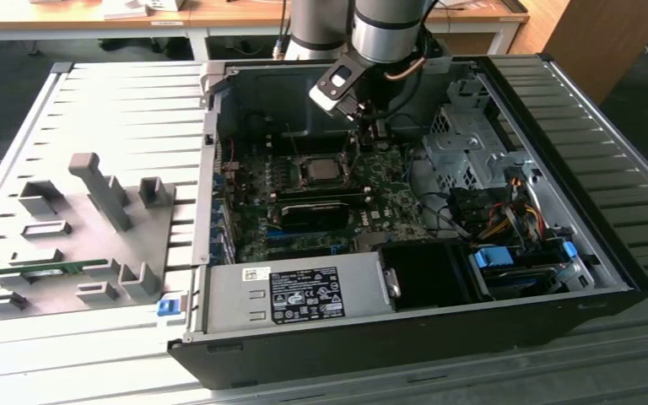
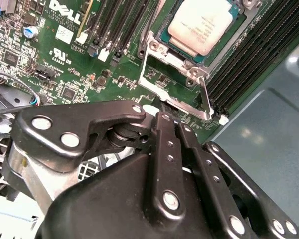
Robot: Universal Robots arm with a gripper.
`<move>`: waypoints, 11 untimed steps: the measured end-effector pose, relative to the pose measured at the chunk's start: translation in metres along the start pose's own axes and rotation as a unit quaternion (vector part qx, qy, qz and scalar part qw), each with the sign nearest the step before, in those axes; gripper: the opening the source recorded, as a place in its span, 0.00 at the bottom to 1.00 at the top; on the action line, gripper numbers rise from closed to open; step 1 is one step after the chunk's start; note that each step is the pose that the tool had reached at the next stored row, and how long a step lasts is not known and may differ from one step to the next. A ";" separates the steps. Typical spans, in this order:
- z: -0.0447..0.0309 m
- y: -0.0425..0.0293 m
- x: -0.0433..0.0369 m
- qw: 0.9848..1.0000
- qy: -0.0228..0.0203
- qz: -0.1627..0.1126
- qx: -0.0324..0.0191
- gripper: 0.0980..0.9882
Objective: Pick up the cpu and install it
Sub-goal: 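Close the cpu cover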
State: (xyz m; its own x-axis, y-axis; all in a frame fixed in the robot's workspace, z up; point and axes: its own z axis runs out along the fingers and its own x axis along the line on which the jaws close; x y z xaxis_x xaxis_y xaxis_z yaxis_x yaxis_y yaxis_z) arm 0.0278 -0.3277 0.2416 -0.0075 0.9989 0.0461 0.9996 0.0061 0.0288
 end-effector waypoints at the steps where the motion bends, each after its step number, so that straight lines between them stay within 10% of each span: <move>1: 0.0000 -0.0008 0.0000 1.000 0.000 0.000 0.000 0.01; 11: -0.0002 -0.0077 0.0001 1.000 0.000 0.000 0.000 0.01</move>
State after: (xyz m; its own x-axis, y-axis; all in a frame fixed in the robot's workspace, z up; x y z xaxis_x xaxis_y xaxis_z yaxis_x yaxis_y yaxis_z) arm 0.0201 -0.3277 0.2416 -0.0075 0.9989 0.0460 0.9996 0.0062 0.0288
